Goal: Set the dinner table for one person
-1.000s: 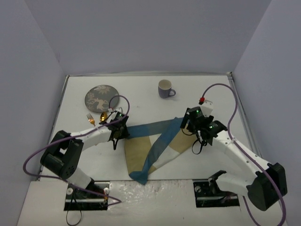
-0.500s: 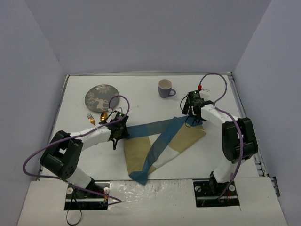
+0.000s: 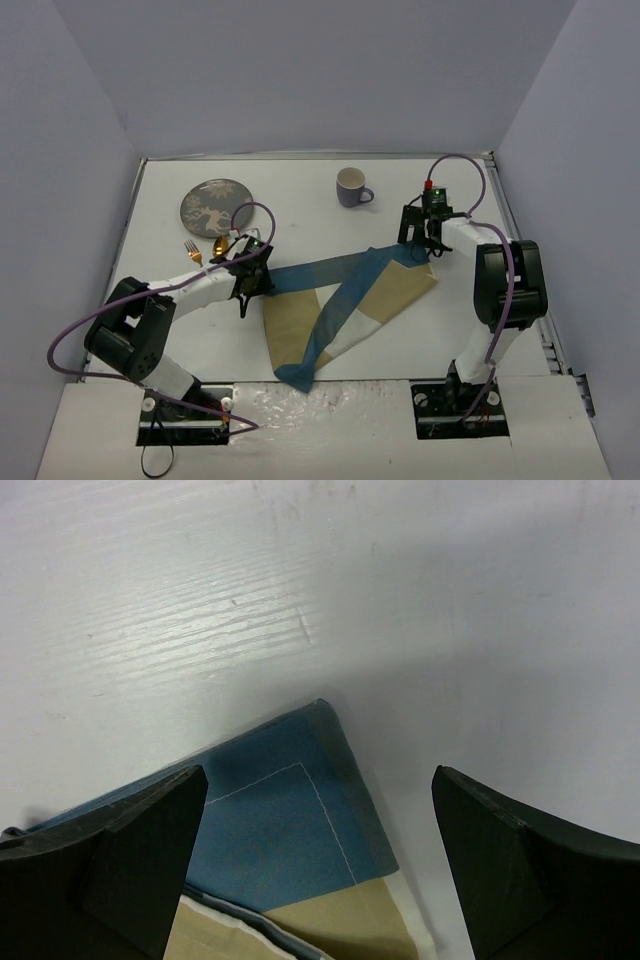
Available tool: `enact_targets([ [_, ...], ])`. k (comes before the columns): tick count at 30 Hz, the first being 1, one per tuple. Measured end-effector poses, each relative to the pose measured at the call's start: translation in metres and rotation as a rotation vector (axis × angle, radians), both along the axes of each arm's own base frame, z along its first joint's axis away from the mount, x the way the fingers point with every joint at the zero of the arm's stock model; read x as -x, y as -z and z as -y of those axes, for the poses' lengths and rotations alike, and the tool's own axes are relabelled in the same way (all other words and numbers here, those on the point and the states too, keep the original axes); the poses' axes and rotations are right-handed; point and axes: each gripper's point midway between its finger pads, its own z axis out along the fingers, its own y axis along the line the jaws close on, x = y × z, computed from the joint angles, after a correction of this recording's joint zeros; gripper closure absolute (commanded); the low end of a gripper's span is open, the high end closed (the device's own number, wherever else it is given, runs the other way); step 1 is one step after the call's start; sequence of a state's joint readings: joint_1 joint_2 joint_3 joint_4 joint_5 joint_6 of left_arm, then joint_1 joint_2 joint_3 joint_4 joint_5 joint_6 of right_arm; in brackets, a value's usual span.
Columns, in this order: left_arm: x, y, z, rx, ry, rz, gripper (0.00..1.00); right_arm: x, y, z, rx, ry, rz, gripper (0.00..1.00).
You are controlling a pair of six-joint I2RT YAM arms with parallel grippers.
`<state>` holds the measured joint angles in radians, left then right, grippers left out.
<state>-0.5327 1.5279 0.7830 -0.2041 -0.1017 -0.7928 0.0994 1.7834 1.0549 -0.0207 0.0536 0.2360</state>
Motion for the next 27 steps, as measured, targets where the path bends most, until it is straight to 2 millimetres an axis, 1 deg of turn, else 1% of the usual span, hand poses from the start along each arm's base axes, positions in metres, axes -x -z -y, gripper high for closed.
enact_targets([
  [3, 0.000, 0.000, 0.000, -0.001, 0.000, -0.001, 1.00, -0.001, 0.001, -0.003, -0.022, -0.028, 0.001, 0.08],
  [7, 0.001, 0.000, 0.000, -0.001, 0.000, -0.002, 1.00, 0.001, 0.013, -0.005, -0.032, -0.050, -0.025, 0.11],
  [9, 0.001, 0.000, 0.000, -0.002, 0.000, -0.004, 1.00, 0.000, 0.014, -0.005, -0.035, -0.057, -0.020, 0.16],
  [12, 0.001, 0.000, -0.001, -0.002, 0.000, -0.004, 1.00, -0.003, 0.014, -0.006, -0.037, -0.065, -0.011, 0.34],
  [14, 0.001, 0.000, -0.001, -0.003, 0.000, -0.004, 1.00, -0.006, 0.015, -0.007, -0.039, -0.069, -0.001, 0.43],
  [18, 0.001, 0.000, -0.001, -0.003, 0.000, -0.004, 1.00, -0.007, 0.015, -0.006, -0.038, -0.065, 0.003, 0.66],
  [21, 0.001, 0.000, -0.001, -0.003, -0.001, -0.004, 1.00, -0.006, 0.016, -0.007, -0.043, -0.060, 0.002, 0.76],
  [24, 0.001, 0.000, 0.000, -0.003, -0.001, -0.006, 1.00, -0.006, 0.016, -0.010, -0.050, -0.060, 0.001, 0.94],
  [25, 0.001, 0.000, 0.000, -0.005, 0.000, -0.008, 1.00, -0.005, 0.016, -0.012, -0.052, -0.063, 0.001, 0.98],
  [27, 0.000, 0.001, 0.000, -0.006, -0.001, -0.011, 1.00, -0.005, 0.016, -0.019, -0.059, -0.073, 0.000, 1.00],
])
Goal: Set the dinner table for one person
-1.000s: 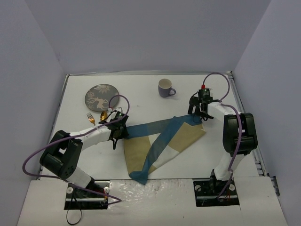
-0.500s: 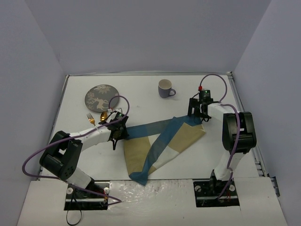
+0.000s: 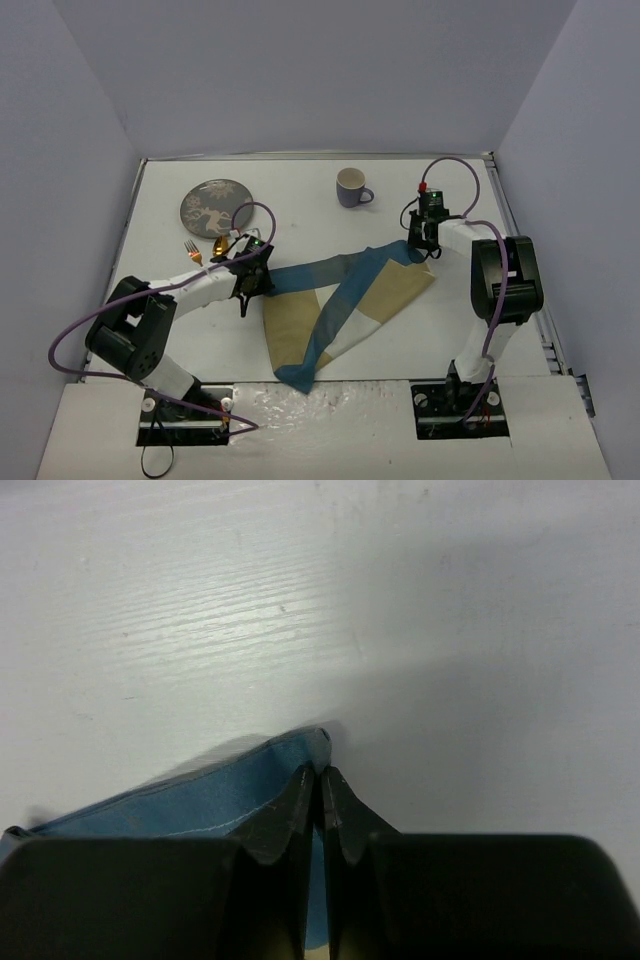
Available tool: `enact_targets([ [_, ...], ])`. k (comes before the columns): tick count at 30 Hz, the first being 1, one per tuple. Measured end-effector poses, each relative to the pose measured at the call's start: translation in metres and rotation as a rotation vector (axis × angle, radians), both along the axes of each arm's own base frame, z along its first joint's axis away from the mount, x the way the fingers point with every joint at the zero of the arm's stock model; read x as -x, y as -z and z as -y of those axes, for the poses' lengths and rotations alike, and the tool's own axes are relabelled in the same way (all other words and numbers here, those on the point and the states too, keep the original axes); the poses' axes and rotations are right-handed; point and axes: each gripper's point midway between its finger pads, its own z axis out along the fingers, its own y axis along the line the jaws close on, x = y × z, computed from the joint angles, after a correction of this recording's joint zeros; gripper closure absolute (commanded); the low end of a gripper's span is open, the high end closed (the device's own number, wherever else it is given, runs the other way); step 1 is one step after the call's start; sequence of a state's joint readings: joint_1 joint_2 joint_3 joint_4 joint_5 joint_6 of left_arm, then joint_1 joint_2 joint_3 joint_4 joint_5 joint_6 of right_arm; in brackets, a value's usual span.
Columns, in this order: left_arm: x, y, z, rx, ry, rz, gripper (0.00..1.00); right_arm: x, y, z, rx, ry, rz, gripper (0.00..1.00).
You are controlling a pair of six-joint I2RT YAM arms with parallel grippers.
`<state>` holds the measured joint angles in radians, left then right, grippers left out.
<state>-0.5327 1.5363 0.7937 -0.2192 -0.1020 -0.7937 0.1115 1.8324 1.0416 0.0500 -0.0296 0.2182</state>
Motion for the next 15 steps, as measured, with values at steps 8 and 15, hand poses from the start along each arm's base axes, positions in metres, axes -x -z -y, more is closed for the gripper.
enact_targets([
  [8, -0.002, -0.001, 0.001, -0.005, 0.001, -0.007, 1.00, 0.003, -0.001, -0.017, -0.021, -0.028, -0.001, 1.00],
  [15, 0.001, -0.012, -0.007, -0.044, 0.020, 0.005, 1.00, 0.025, -0.031, -0.020, -0.037, -0.042, -0.003, 1.00],
])
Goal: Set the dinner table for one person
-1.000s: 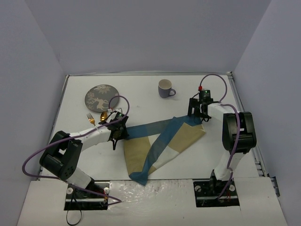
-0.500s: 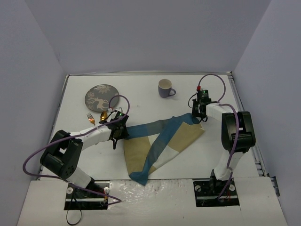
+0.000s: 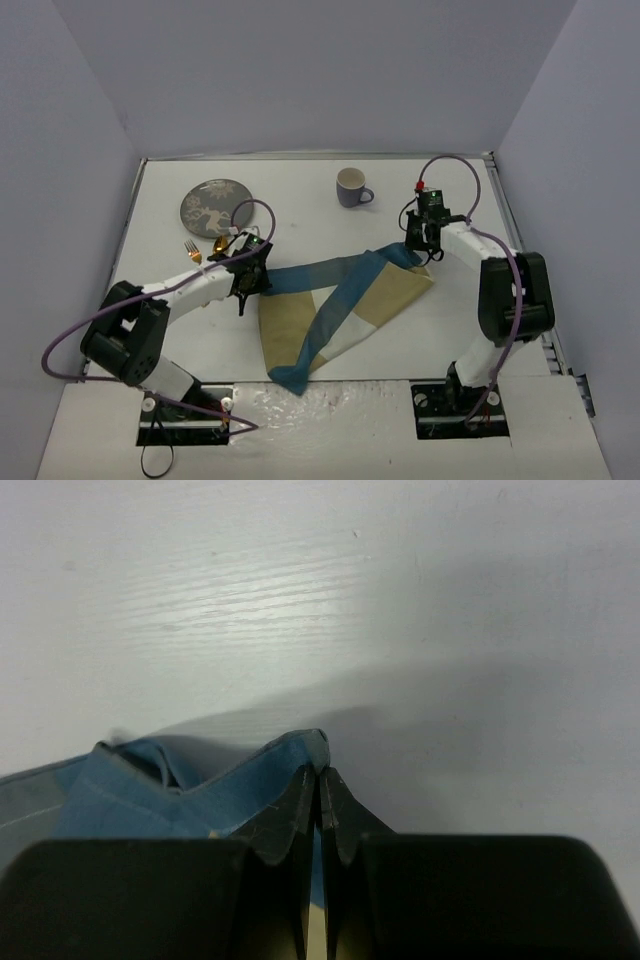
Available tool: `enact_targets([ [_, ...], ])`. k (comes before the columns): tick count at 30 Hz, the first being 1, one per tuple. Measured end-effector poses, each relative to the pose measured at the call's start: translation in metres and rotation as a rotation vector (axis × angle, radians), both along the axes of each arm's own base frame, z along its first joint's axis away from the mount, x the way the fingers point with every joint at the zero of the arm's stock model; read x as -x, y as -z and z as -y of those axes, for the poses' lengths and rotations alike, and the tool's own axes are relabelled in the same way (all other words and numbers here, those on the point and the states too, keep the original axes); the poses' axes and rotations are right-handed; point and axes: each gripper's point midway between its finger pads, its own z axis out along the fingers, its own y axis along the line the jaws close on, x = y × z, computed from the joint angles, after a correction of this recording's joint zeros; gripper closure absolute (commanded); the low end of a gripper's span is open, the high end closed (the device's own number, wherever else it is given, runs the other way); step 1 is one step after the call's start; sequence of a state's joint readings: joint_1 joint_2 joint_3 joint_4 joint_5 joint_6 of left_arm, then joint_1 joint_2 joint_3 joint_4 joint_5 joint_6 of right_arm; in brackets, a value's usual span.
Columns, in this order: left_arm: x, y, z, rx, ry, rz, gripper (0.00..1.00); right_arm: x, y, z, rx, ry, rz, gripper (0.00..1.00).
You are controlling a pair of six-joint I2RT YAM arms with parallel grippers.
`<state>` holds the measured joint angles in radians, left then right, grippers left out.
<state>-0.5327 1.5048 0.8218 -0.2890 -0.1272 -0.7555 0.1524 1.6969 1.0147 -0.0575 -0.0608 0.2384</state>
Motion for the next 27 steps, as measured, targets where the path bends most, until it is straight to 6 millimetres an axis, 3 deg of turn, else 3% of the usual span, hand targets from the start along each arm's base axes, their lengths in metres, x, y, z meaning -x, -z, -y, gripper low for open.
enact_targets([
  [3, -0.002, -0.024, -0.005, 0.000, 0.007, 0.063, 1.00, -0.003, -0.045, 0.000, -0.016, 0.001, 0.109, 1.00],
  [8, -0.009, -0.085, -0.008, 0.043, 0.013, 0.236, 1.00, -0.008, -0.132, 0.001, -0.041, 0.010, 0.334, 1.00],
  [10, -0.009, -0.108, -0.009, 0.061, 0.018, 0.296, 1.00, -0.006, -0.157, 0.002, -0.048, 0.016, 0.399, 1.00],
  [19, 0.013, -0.188, -0.010, 0.080, 0.105, 0.514, 1.00, 0.013, -0.216, 0.012, -0.048, 0.047, 0.550, 1.00],
  [23, 0.020, -0.231, -0.006, 0.100, 0.144, 0.623, 1.00, 0.017, -0.244, 0.016, -0.048, 0.064, 0.620, 1.00],
  [27, 0.030, -0.260, 0.005, 0.088, 0.207, 0.696, 1.00, 0.019, -0.269, 0.020, -0.046, 0.084, 0.681, 1.00],
])
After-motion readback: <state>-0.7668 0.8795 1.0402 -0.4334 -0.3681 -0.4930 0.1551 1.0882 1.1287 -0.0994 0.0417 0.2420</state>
